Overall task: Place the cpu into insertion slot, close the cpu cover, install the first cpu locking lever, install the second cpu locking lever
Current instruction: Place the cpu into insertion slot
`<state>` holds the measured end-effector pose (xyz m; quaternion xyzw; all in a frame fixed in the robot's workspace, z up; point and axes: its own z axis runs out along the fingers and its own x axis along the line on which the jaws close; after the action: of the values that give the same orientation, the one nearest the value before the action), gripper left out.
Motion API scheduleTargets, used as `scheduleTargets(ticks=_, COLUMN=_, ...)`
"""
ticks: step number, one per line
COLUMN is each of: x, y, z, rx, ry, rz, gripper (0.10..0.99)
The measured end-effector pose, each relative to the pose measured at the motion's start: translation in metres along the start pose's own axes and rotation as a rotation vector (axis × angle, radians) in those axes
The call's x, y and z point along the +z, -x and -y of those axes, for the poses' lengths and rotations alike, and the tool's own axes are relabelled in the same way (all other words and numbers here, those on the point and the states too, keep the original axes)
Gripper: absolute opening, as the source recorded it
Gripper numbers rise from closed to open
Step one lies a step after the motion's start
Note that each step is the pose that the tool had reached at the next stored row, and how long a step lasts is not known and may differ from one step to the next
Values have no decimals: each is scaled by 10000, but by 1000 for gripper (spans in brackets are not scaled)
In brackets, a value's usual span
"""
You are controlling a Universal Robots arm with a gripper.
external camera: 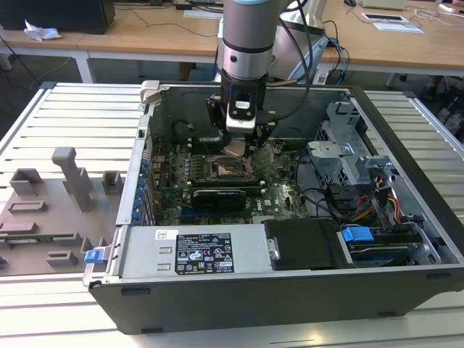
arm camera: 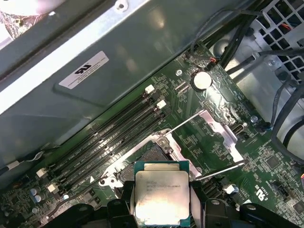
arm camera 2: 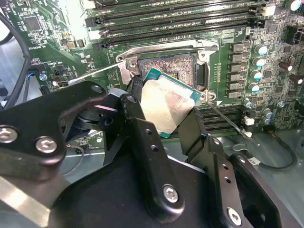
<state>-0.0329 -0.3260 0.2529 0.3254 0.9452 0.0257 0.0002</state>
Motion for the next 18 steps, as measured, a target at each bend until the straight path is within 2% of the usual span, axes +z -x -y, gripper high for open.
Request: scheduleTargets(ticks=18, x=0, y=0, z=0, rx=970, ry=13, rz=50, gripper=541)
